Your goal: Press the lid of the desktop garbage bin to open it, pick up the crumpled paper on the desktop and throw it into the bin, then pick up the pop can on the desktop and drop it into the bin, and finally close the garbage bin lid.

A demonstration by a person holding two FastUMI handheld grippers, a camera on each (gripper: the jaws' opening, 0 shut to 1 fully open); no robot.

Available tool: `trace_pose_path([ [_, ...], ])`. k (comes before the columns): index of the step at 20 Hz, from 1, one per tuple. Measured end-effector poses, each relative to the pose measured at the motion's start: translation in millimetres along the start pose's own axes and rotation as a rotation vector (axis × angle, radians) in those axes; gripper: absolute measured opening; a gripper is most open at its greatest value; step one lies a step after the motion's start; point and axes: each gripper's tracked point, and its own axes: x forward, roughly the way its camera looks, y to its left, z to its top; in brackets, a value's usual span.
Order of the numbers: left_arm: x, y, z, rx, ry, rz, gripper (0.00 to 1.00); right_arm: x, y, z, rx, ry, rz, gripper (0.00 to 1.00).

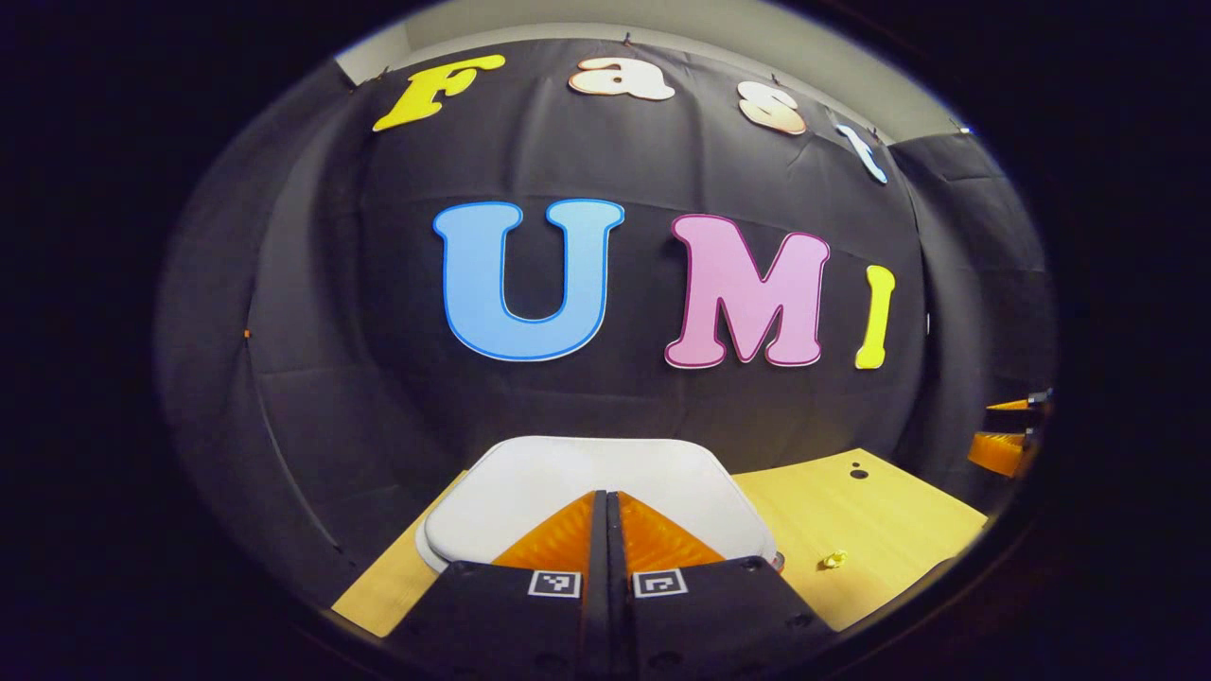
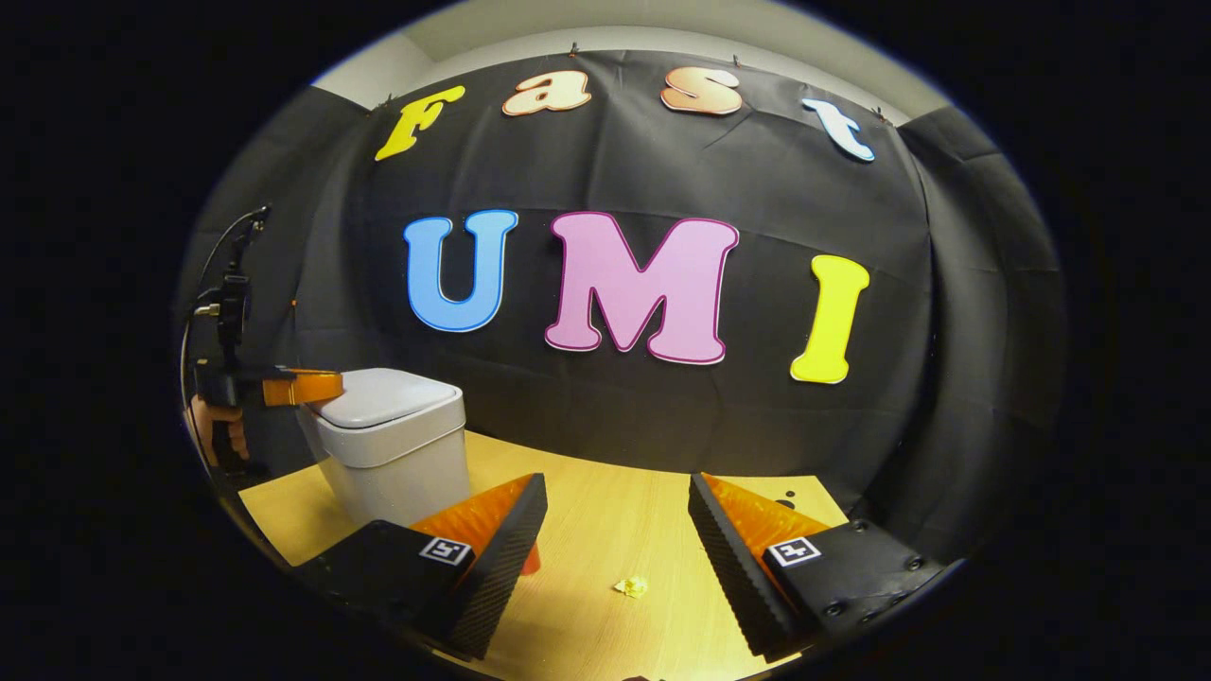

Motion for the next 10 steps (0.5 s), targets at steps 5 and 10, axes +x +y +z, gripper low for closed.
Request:
trace_pose_path([
  [5,-15.6,-6.2,69.8,0.051,-0.137,0.039,0.05,-1.2,-7.1,13.6,0.000,-0.036,-0.025,0.97],
  [10,-48.6,-20.9,105.8,-0.018,-0.209,0.030,0.05,-4.9,-15.7,12.4,0.000,-0.035,-0.053,0.97],
])
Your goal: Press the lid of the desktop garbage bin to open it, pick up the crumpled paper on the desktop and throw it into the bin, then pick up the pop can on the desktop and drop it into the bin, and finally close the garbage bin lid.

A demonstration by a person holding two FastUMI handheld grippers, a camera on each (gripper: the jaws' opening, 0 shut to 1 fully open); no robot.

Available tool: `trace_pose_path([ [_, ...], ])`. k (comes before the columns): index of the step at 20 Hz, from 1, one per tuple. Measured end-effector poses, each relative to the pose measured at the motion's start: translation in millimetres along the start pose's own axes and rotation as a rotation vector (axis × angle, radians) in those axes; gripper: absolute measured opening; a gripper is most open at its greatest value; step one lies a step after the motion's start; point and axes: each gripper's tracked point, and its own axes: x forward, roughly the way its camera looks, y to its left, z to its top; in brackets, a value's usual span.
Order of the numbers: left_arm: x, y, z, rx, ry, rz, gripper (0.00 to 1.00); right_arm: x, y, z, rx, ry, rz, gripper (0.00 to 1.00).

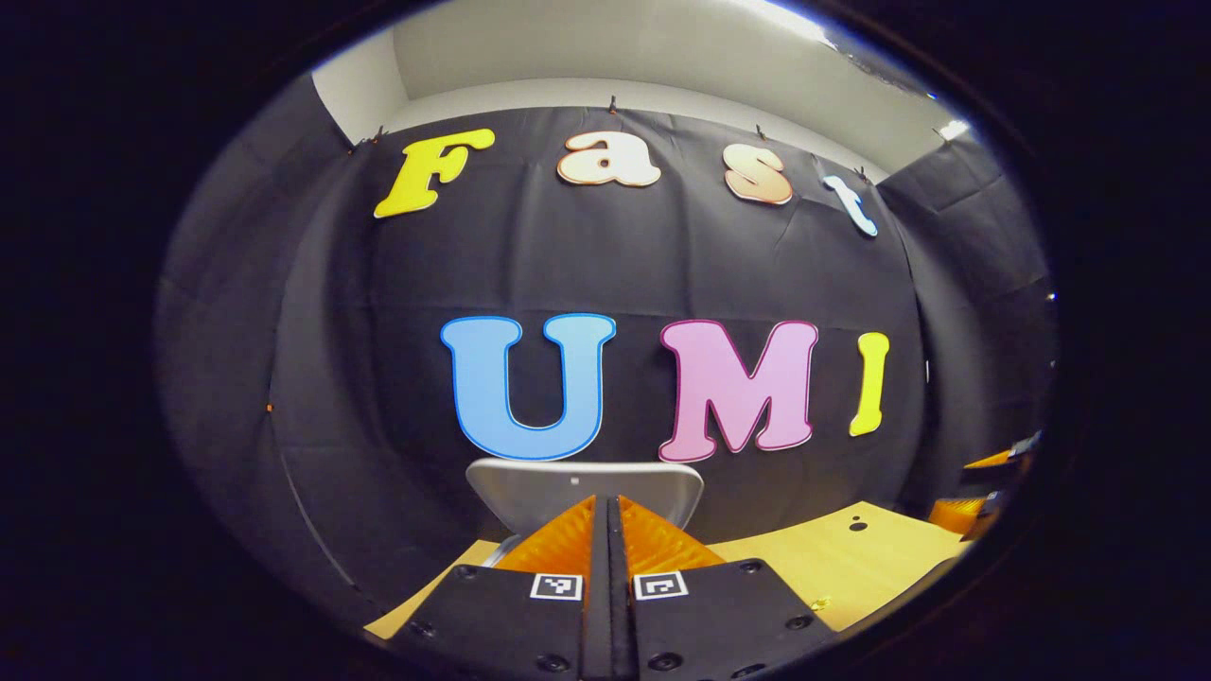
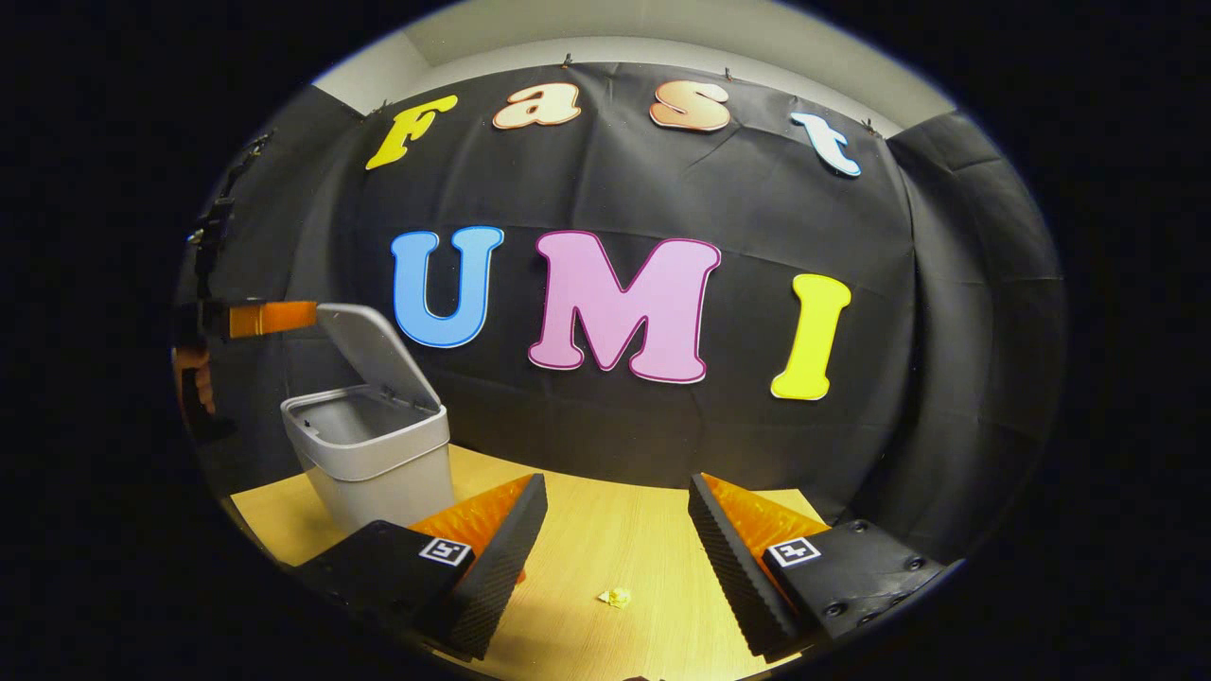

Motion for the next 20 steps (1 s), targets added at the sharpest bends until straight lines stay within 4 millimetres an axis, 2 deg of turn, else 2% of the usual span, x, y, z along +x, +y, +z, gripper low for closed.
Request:
trace_pose_path([
  [5,-44.2,-19.7,10.2,-0.075,-0.022,0.038,0.06,-2.9,-4.7,-10.8,0.008,0.027,-0.011,0.97],
  [9,-72.6,-36.6,-17.9,-0.089,0.047,0.054,0.08,-4.0,-4.3,-21.5,0.004,0.052,-0.010,0.97],
  [12,-85.9,-53.7,-43.3,-0.112,0.107,0.024,0.17,-1.7,-2.8,-43.6,0.002,0.114,0.001,0.97],
  [14,-90.8,-61.8,-53.6,-0.099,0.121,0.008,0.24,0.9,0.3,-59.5,-0.004,0.163,0.016,0.97],
  [15,-93.0,-68.6,-56.2,-0.093,0.132,-0.010,0.30,3.0,-0.3,-68.1,-0.010,0.185,0.022,0.97],
  [17,-94.7,-81.0,-60.5,-0.077,0.142,-0.043,0.65,9.9,-2.2,-83.0,-0.029,0.220,0.030,0.97],
  [18,-99.4,-84.0,-62.5,-0.059,0.147,-0.052,0.89,14.8,-4.5,-90.8,-0.036,0.244,0.028,0.97],
  [20,-100.4,-90.9,-63.9,-0.027,0.156,-0.062,0.94,28.5,-5.6,-109.6,-0.030,0.304,0.045,0.97],
])
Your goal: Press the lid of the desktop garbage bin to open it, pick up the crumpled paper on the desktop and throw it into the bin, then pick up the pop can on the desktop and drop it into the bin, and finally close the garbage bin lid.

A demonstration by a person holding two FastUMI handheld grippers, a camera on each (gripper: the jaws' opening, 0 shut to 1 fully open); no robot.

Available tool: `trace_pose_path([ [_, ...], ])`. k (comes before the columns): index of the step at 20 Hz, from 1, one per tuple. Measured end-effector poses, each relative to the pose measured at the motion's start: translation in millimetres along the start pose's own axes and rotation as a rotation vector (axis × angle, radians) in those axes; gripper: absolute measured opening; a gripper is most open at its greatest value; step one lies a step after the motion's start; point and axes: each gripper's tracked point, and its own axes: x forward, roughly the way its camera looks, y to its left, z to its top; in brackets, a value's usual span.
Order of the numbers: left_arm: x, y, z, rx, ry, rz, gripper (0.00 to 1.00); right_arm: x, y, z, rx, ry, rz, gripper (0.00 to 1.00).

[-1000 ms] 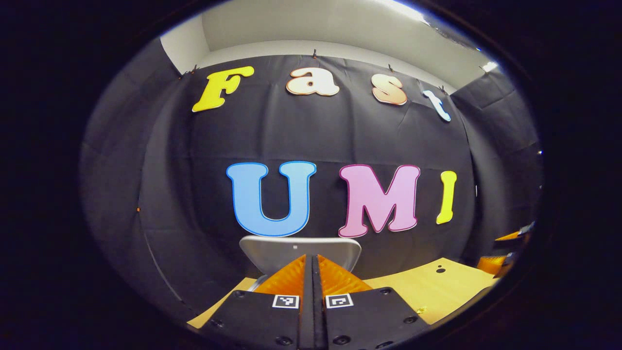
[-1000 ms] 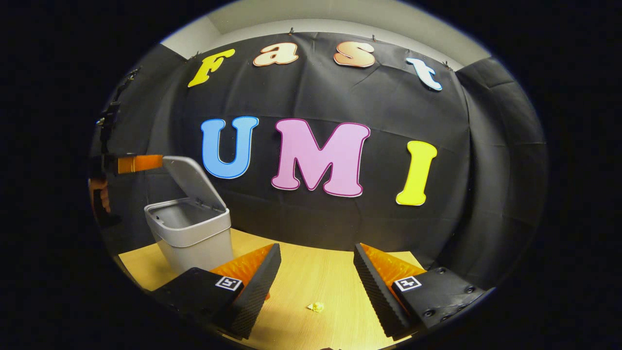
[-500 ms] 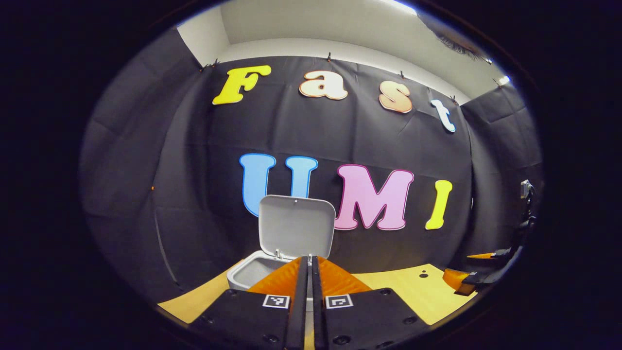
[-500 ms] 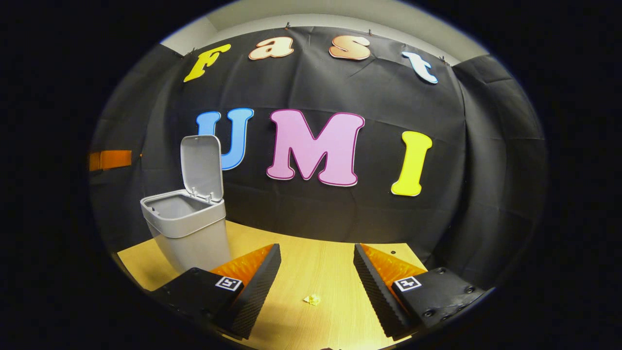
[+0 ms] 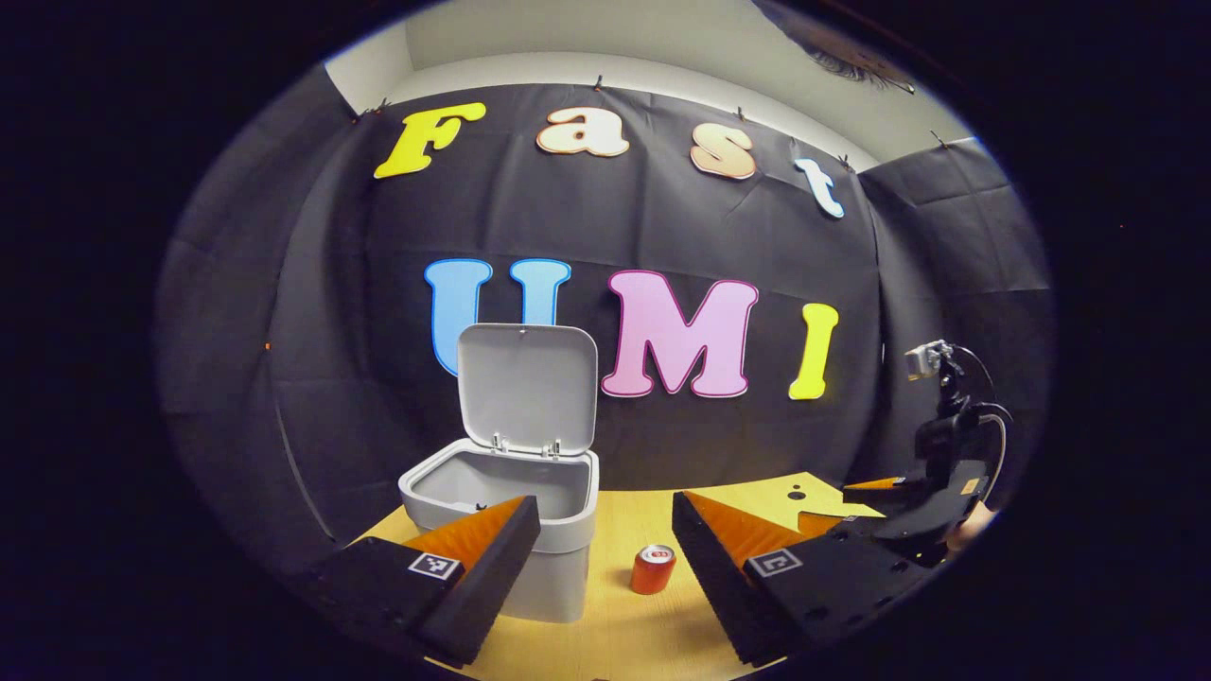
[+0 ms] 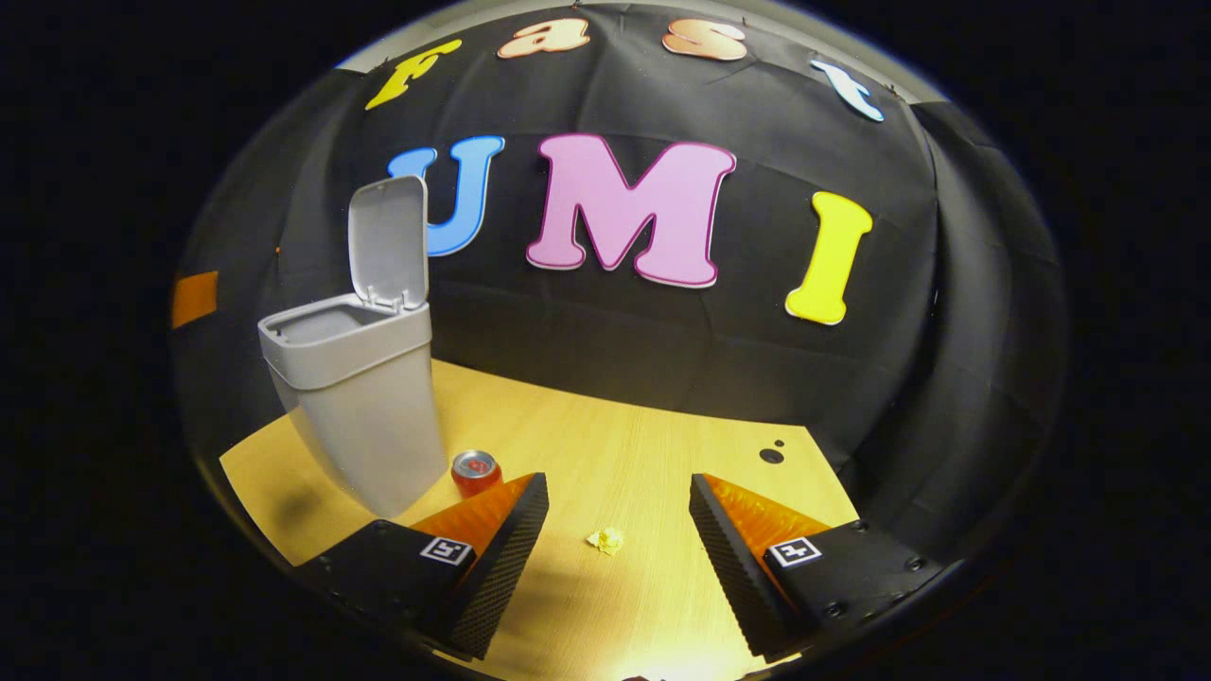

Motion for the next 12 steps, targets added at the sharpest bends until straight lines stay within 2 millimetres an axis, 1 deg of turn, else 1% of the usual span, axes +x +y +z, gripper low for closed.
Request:
trace_pose_path([
  [3,-2.5,-10.6,-0.6,0.011,0.001,-0.012,0.94,33.2,3.5,-24.7,0.029,0.111,0.045,0.97],
  [5,-3.1,-15.7,-4.0,0.011,0.013,-0.015,0.95,52.5,4.6,-51.5,0.030,0.208,0.068,0.97],
  [8,-4.7,-16.0,-9.2,0.022,0.036,-0.009,0.94,84.9,7.7,-92.4,0.029,0.349,0.101,0.98],
  [12,-5.4,-7.0,-16.9,0.039,0.066,0.023,0.94,117.2,12.3,-138.2,0.028,0.491,0.125,0.98],
])
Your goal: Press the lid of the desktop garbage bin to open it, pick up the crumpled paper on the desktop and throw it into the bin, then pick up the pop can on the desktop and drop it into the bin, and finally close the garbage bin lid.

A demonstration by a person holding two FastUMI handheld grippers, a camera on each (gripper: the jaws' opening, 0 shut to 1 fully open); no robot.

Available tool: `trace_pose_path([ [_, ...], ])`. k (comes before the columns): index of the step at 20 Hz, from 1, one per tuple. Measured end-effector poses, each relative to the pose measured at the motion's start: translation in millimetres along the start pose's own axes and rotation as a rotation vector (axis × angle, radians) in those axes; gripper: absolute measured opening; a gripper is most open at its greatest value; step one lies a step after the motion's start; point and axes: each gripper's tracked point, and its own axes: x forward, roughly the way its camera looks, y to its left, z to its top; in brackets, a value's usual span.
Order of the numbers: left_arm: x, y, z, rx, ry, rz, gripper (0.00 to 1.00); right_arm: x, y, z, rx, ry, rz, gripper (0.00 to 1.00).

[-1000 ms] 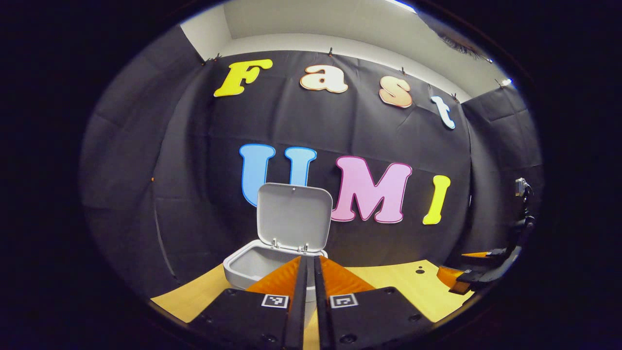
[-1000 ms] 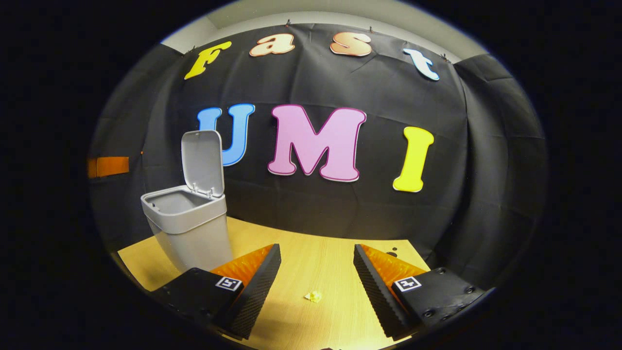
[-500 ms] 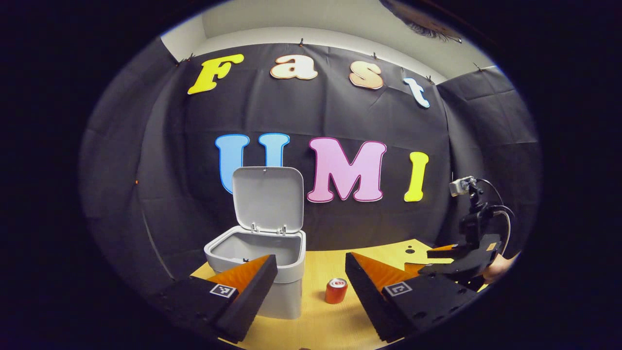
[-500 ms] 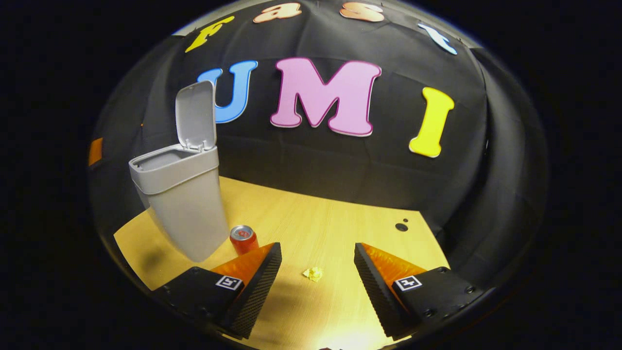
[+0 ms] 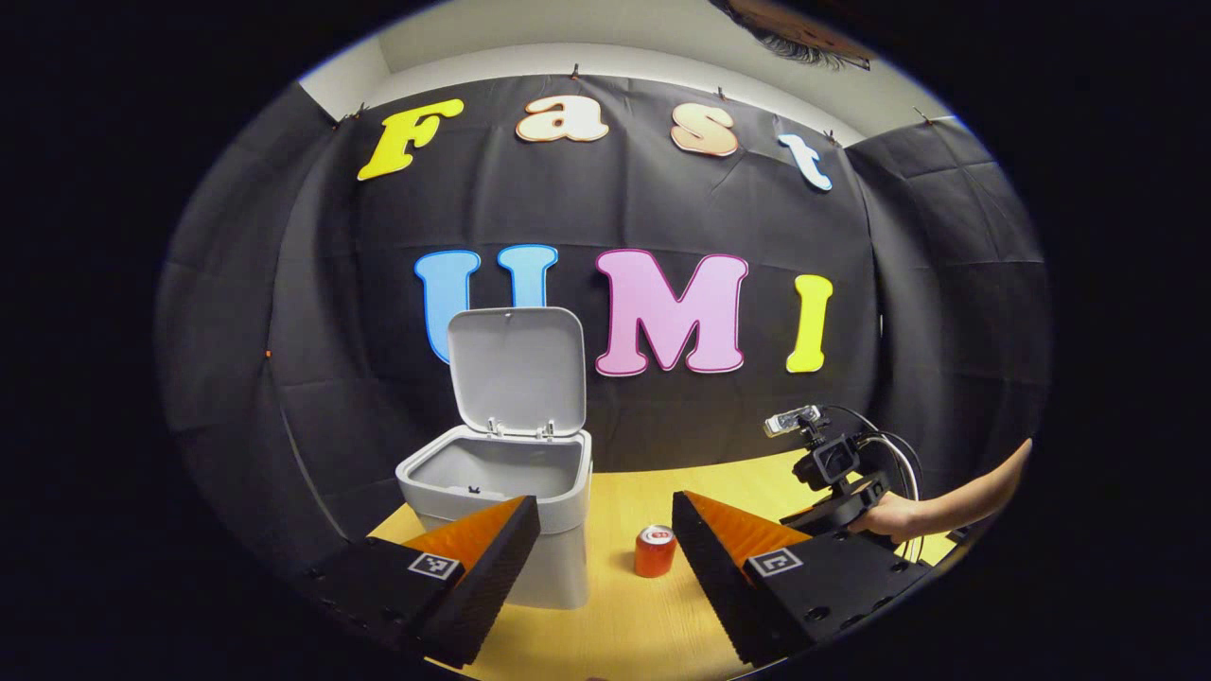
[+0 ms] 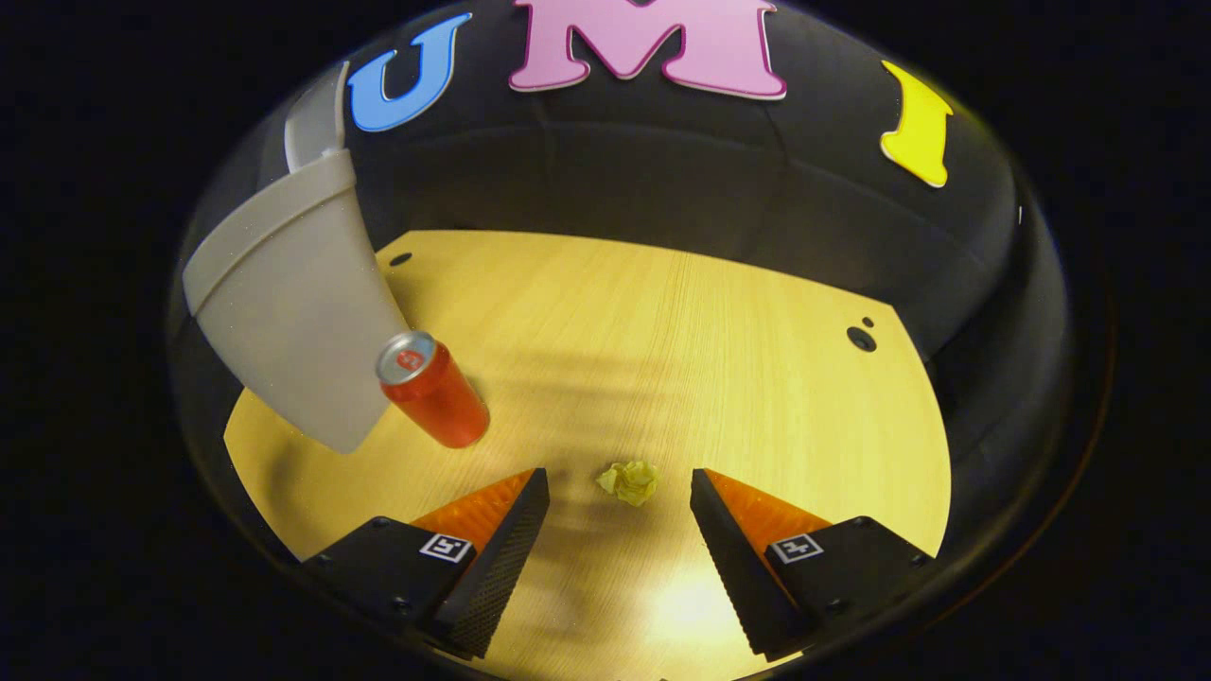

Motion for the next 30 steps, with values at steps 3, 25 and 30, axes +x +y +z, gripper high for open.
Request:
trace_pose_path([
  [3,1.2,7.9,-8.4,-0.002,0.031,0.030,0.94,26.7,-6.4,-12.8,0.013,0.074,-0.002,0.98],
  [25,10.7,-1.4,-28.5,-0.004,0.077,0.035,0.95,2.5,-4.0,22.6,-0.055,0.011,0.021,0.45],
  [30,-5.8,0.4,-38.2,0.002,0.092,0.036,0.95,-79.9,39.6,119.7,-0.161,-0.213,0.114,0.44],
])
